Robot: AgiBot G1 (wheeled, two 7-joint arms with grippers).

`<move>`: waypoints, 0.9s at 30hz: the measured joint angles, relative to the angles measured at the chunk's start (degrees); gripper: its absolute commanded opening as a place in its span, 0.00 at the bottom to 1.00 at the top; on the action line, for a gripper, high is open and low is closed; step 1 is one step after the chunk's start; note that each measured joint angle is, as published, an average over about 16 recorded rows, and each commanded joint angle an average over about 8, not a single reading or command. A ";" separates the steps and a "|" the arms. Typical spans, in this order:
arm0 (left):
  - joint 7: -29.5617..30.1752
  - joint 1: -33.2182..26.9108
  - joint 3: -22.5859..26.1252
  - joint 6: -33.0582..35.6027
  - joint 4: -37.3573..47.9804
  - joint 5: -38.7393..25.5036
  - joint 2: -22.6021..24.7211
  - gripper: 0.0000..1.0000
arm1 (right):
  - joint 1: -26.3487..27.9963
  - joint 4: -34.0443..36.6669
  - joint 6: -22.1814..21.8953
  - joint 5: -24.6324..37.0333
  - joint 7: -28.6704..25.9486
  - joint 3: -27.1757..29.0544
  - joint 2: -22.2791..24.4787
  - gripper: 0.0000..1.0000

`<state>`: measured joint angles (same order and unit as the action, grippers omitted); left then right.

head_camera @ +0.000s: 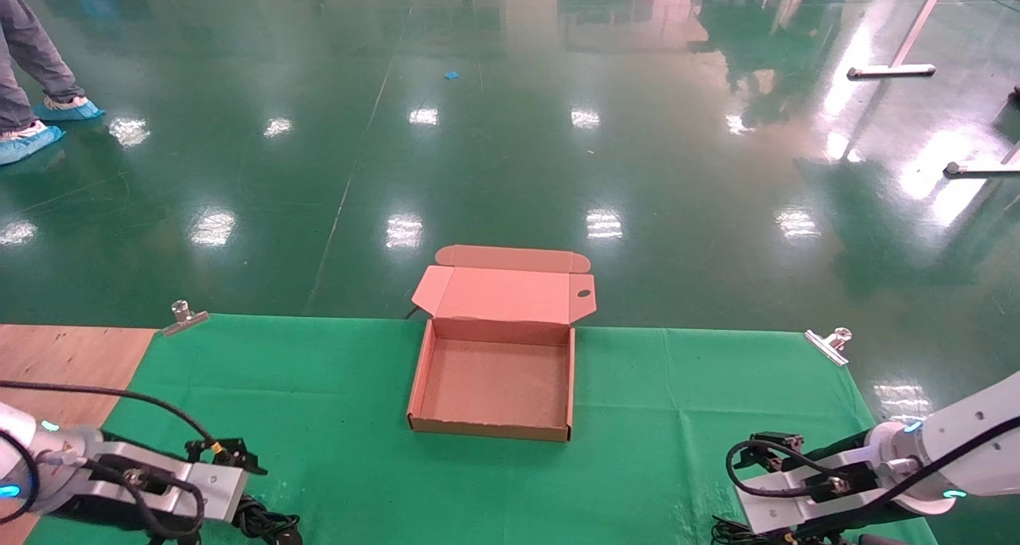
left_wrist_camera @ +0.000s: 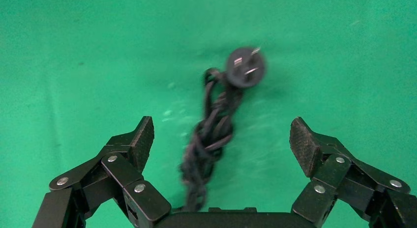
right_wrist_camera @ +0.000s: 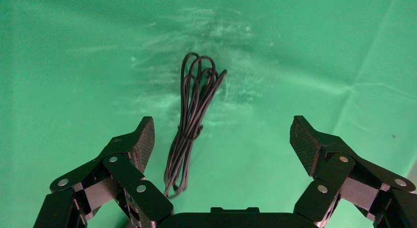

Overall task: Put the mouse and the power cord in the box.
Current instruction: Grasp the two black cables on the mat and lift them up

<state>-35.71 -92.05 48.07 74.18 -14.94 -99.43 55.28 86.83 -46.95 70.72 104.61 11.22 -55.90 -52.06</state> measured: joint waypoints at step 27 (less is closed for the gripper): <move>-9.67 0.08 1.45 -16.45 12.41 -3.28 6.60 1.00 | 1.30 31.98 -6.67 -3.24 19.37 1.17 -10.78 1.00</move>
<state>-45.38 -91.97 49.51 57.73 -2.52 -102.71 61.87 88.13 -14.97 64.05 101.37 30.59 -54.73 -62.84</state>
